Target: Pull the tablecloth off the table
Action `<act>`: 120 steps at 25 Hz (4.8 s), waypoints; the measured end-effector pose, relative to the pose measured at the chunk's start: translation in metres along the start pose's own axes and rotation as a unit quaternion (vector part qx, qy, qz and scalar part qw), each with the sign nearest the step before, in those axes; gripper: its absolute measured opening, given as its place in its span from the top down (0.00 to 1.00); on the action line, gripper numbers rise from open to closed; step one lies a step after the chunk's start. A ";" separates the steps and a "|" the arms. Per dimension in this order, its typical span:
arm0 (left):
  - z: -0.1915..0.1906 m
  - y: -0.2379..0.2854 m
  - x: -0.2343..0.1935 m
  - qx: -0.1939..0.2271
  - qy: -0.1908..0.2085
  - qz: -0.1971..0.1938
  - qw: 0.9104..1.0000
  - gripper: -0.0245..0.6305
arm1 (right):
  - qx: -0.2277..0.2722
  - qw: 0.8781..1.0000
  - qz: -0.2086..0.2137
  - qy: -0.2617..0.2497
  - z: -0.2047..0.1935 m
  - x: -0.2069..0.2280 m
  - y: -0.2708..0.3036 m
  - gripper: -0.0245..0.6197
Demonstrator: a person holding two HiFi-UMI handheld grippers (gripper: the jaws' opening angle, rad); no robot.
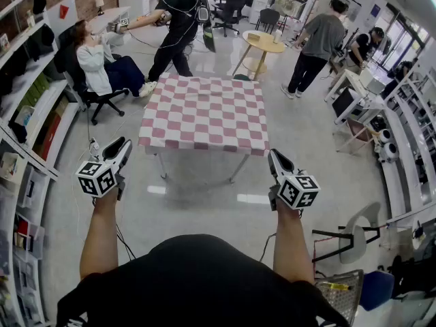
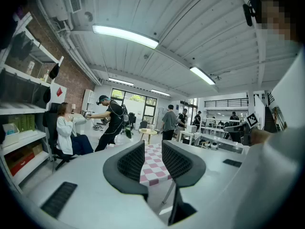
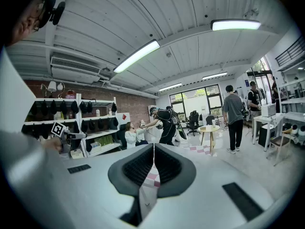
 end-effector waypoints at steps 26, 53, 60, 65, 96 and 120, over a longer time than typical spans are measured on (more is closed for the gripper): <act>-0.031 0.077 0.065 -0.021 -0.004 -0.003 1.000 0.76 | -0.020 0.999 0.014 0.027 -0.029 0.093 0.007 0.92; 0.004 0.250 -0.121 -0.075 -0.025 -0.047 0.996 0.76 | -0.040 0.997 -0.033 0.048 -0.020 0.091 0.219 0.92; 0.016 0.285 -0.156 -0.081 -0.029 -0.063 0.994 0.76 | -0.047 0.996 -0.055 0.051 -0.017 0.090 0.246 0.93; 0.021 0.297 -0.178 -0.085 -0.035 -0.073 0.993 0.76 | -0.052 0.995 -0.063 0.049 -0.015 0.081 0.263 0.93; 0.020 0.325 -0.225 -0.111 -0.042 -0.068 0.991 0.76 | -0.066 0.994 -0.063 0.055 -0.022 0.087 0.314 0.93; 0.021 0.484 -0.207 -0.111 -0.062 -0.004 0.992 0.76 | -0.103 0.993 0.014 0.048 -0.028 0.254 0.461 0.92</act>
Point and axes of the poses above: the fingertips, and each gripper's own axes: y forward along the fingers, x to its right, z out of its top, the point moved 7 cm from there along -y, backward along the fingers, and after that the axes turned 8 degrees about -y, right-handed, at the moved point
